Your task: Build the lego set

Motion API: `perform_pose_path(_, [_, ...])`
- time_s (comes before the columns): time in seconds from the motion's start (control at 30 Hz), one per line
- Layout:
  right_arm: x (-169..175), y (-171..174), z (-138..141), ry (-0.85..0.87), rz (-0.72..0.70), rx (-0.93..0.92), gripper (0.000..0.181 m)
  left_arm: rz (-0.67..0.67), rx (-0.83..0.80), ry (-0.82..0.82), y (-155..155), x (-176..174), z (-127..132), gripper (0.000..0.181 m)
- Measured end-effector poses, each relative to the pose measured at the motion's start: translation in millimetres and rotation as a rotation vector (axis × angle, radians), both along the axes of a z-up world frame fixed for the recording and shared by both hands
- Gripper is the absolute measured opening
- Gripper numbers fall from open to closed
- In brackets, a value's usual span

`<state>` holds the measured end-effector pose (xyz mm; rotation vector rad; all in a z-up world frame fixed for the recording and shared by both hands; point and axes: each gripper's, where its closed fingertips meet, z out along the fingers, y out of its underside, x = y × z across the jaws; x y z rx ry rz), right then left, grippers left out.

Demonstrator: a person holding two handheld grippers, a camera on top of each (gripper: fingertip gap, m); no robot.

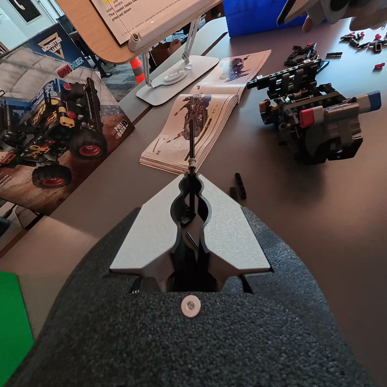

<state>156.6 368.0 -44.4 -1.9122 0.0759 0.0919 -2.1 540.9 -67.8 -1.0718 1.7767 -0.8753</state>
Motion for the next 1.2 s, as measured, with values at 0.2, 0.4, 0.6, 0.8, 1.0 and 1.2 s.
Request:
perform_pose_path(0.2, [-11, 1, 3, 0.025, 0.056, 0.008, 0.014, -0.05, 0.033, 0.025, -9, -2, -6, 0.001])
perform_pose_path(0.4, [-71, 3, 43, 0.045, 0.304, 0.16, 0.029, -0.25, 0.043, -0.11, -66, -12, 24, 0.001])
perform_pose_path(0.6, [-172, 15, 103, 0.243, 0.38, 0.373, 0.033, -0.329, -0.389, -0.243, -155, -29, 87, 0.001])
perform_pose_path(0.8, [-226, 12, 103, 0.477, 0.295, 0.479, 0.026, -0.195, -0.543, -0.383, -177, -51, 106, 0.001])
perform_pose_path(1.0, [-235, -1, 97, 0.619, 0.152, 0.572, 0.008, -0.055, -0.308, -0.449, -189, -64, 103, 0.001])
perform_pose_path(1.2, [-234, -10, 94, 0.628, 0.058, 0.658, 0.006, 0.025, -0.246, -0.443, -198, -65, 100, 0.001])
